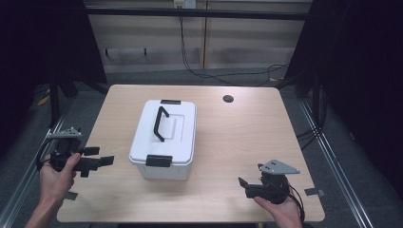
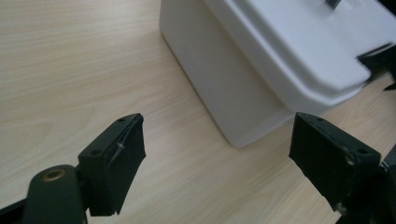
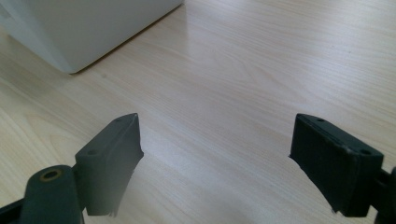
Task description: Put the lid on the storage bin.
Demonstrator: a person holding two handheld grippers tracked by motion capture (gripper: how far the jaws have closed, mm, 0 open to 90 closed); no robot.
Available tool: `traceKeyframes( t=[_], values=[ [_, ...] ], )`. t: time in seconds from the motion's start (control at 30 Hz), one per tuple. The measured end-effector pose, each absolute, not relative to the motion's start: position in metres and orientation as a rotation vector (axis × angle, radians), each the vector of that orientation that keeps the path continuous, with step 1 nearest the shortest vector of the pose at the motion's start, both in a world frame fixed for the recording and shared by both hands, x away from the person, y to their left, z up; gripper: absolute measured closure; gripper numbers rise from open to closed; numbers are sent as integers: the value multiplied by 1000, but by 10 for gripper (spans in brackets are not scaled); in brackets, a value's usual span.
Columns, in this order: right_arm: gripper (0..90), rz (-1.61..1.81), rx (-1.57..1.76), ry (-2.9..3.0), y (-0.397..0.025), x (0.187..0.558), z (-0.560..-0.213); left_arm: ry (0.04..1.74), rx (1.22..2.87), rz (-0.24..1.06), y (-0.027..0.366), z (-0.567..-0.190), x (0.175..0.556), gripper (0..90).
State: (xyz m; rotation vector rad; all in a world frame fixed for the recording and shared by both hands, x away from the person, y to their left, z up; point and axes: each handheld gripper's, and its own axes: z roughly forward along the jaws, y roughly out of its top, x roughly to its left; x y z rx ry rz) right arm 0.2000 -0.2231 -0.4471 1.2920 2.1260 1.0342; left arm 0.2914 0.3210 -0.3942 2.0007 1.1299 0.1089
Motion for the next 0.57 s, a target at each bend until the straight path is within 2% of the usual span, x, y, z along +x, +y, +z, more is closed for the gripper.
traceKeyframes(
  t=[0.47, 0.57],
  values=[
    [155, 989, 1319, 2146, -224, 203, -452, 1158, 2011, 98, 334, -440, 281, 178],
    [183, 943, 1325, 2150, -224, 206, -457, 1179, 1988, 67, 338, -446, 280, 178]
  ],
)
